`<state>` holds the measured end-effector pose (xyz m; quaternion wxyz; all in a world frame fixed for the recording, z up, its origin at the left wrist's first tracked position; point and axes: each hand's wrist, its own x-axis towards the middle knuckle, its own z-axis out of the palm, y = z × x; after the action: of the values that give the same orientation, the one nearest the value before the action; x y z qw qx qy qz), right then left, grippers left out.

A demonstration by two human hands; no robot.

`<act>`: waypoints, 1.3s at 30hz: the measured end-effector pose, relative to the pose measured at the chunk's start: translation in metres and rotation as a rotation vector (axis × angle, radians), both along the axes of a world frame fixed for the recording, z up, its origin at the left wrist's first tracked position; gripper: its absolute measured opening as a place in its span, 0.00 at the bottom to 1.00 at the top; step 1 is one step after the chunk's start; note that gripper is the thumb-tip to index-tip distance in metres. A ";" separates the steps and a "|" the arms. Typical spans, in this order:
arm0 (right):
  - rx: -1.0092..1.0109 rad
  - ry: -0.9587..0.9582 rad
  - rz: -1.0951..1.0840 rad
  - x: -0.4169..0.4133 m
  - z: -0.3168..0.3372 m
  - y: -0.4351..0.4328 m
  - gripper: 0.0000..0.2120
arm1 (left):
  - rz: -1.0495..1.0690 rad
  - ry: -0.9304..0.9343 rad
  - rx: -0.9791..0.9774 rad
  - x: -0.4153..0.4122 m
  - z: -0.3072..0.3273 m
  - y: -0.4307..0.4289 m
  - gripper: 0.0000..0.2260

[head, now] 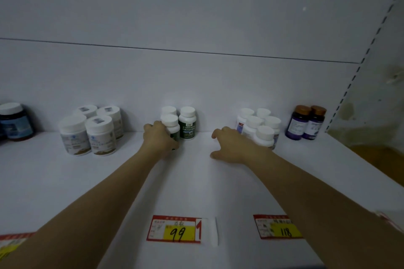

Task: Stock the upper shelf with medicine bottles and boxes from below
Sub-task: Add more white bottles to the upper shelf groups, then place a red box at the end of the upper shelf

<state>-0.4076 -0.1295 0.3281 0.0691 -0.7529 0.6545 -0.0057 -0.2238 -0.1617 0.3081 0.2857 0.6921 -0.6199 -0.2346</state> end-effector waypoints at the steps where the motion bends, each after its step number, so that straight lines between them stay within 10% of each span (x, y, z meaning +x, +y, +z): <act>1: 0.002 0.007 0.000 0.001 0.001 0.001 0.27 | 0.003 -0.024 0.014 0.002 -0.002 0.000 0.29; 14: -0.015 0.087 0.038 -0.004 0.022 0.082 0.30 | -0.157 -0.647 -0.008 0.031 0.024 0.102 0.29; 26: -0.076 0.072 0.061 -0.097 0.031 0.243 0.26 | -0.147 -0.595 -0.054 -0.051 0.029 0.271 0.27; 39: 0.176 -0.089 -0.049 -0.184 -0.098 0.345 0.21 | -0.256 -0.504 0.117 -0.134 -0.092 0.371 0.27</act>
<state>-0.5916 0.2152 0.2306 0.1638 -0.7266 0.6670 0.0166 -0.3577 0.2095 0.2163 0.0503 0.6601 -0.7390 -0.1248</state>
